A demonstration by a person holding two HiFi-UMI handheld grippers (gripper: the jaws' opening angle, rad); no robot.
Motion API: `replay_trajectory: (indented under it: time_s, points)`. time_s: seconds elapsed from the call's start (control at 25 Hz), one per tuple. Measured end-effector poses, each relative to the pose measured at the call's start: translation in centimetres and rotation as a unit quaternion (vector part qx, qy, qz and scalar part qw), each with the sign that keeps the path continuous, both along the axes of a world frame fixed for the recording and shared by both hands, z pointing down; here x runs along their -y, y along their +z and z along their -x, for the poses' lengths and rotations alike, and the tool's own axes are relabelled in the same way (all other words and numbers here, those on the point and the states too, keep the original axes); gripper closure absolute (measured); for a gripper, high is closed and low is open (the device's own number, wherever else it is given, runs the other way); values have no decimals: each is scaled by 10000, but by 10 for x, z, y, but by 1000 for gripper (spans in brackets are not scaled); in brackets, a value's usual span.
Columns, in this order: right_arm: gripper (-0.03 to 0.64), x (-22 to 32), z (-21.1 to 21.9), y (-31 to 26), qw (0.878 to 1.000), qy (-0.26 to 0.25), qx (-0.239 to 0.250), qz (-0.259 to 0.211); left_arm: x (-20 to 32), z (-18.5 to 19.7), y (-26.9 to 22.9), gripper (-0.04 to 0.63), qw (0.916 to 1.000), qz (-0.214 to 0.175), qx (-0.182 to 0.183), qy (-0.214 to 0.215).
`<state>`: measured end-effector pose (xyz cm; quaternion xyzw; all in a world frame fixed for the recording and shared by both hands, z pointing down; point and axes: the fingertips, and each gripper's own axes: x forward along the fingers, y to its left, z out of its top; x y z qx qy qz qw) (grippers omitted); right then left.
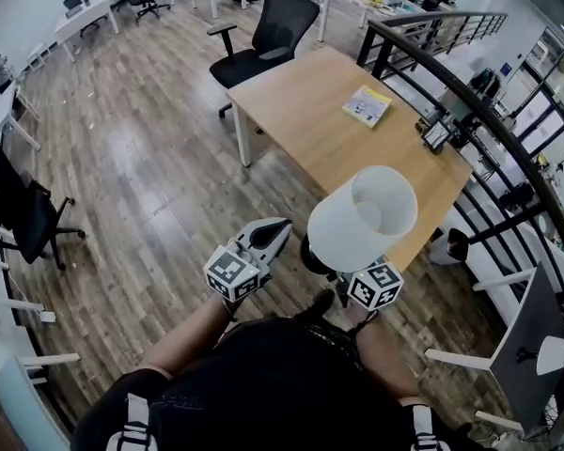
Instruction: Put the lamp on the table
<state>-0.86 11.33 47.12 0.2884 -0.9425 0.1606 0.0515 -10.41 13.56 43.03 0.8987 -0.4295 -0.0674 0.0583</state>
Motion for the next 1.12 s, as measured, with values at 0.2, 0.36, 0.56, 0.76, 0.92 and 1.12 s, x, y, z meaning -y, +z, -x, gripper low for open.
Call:
replay_trajectory:
  time_s: [0.2,0.36,0.56,0.76,0.92,1.12]
  points:
    - [518,21,4,-2,9999,-163,16,-22,21,1,0,586,9998,90,-36,-168]
    - [518,50,-9,-1,9998,-188,51,10,47,-17,0,586,9999,87,5,-118]
    - [518,90,-36,-3,9997,-212,66,-29,88,-42,-3,586,9998,43,-4,-174]
    - [518,137,-72,-9,9996,-276,41,-99,136,-81,-9,586,9997,-47,3,-229]
    - [518,169,-97,-17,9992,-374,39,-148,168,-110,-14,586,9995,-55,-75,-294]
    - [518,193,-120,-16,9982,-581,51,-170,194,-137,-11,586,9989,-22,-139,-440]
